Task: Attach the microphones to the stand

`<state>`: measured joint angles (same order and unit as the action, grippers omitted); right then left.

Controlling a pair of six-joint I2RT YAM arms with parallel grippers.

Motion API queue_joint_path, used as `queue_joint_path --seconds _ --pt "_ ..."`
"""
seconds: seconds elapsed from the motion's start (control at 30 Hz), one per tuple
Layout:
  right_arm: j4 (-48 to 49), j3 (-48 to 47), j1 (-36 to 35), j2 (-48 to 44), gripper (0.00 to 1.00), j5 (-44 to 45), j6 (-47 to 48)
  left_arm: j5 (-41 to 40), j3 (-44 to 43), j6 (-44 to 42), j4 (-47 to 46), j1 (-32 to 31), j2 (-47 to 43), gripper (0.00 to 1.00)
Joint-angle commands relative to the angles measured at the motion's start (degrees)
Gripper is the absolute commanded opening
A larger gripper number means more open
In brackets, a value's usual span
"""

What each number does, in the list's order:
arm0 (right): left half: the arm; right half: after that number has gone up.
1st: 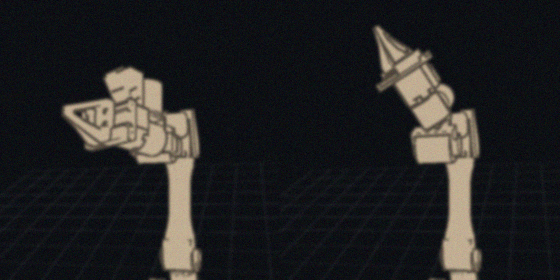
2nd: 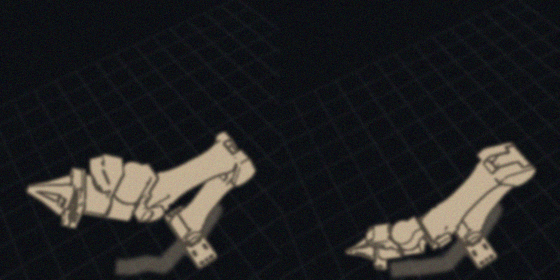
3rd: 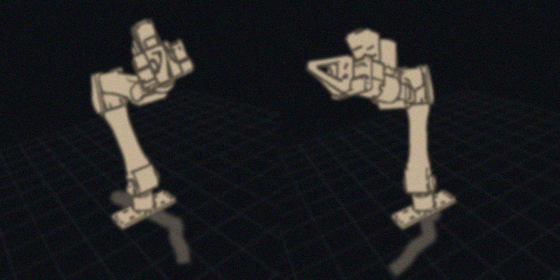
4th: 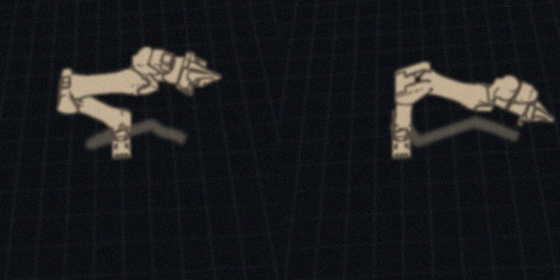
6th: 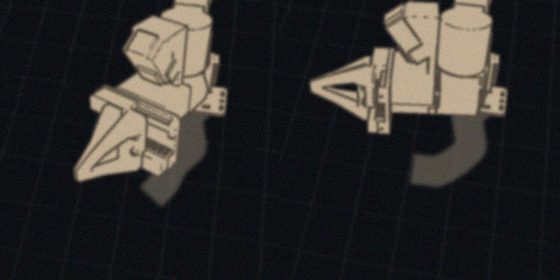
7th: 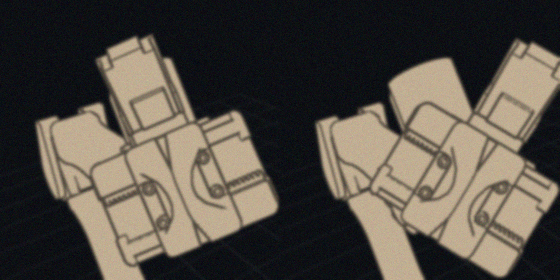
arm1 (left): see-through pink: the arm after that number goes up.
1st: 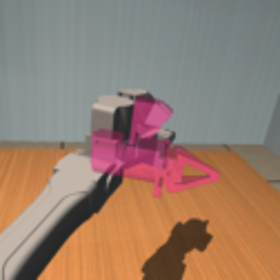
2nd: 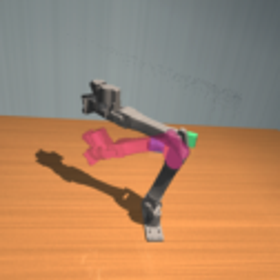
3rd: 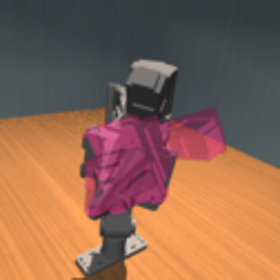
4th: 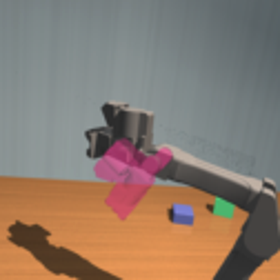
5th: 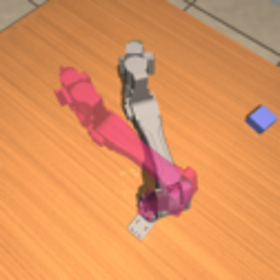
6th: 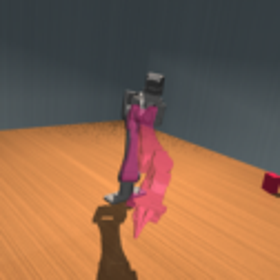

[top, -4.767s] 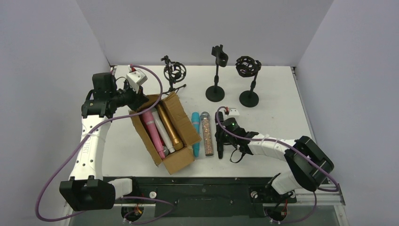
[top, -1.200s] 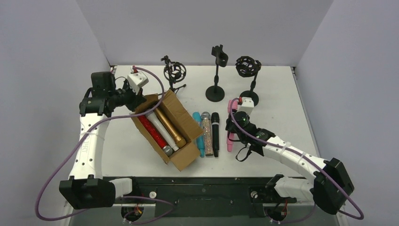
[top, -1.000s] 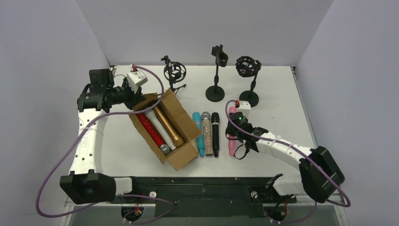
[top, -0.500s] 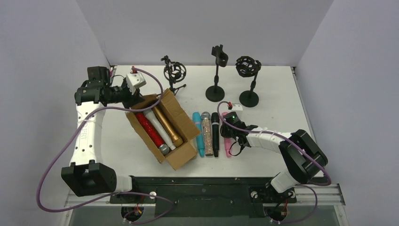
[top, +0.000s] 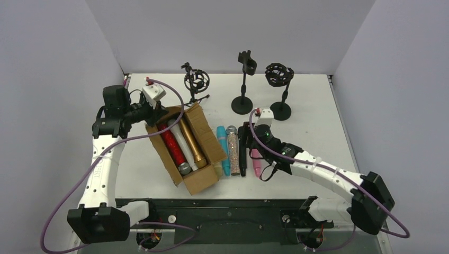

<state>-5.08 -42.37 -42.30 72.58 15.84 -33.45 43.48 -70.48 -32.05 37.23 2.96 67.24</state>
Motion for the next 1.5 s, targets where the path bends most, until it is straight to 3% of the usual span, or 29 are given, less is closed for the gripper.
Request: queue_joint_path --seconds 0.0,0.17,0.3,0.43,0.63,1.23,1.37,1.47 --pt "-0.6 -8.4 -11.5 -7.3 0.51 8.3 1.7 -0.8 0.8 7.4 -7.9 -0.3 -3.3 0.0" --pt "-1.9 -18.1 -22.9 -0.8 0.47 8.9 5.3 -1.9 1.2 9.8 -7.7 -0.3 -4.2 0.0" --pt "-3.9 -27.3 -27.6 9.3 0.46 6.5 8.8 -4.3 1.0 13.0 -7.8 -0.3 -5.0 0.0" --pt "-7.4 -35.9 -29.1 20.9 0.47 5.9 10.7 -5.9 1.4 15.0 -7.2 -0.4 -6.5 0.0" --pt "-9.7 -42.9 -29.2 29.9 0.48 4.7 11.0 -6.1 3.7 14.2 -6.2 -0.5 -9.4 0.0" --pt "-13.4 -46.6 -29.1 39.2 0.52 14.5 11.9 -2.3 4.7 7.9 -2.6 -0.8 -11.6 0.0" --pt "-12.0 -45.7 -28.5 39.5 0.51 11.7 11.8 -2.7 5.7 7.1 -3.9 -1.0 -12.2 0.0" --pt "-8.2 -43.8 -28.0 39.6 0.49 3.3 11.4 -1.8 6.2 7.3 -4.9 -1.0 -12.3 0.0"
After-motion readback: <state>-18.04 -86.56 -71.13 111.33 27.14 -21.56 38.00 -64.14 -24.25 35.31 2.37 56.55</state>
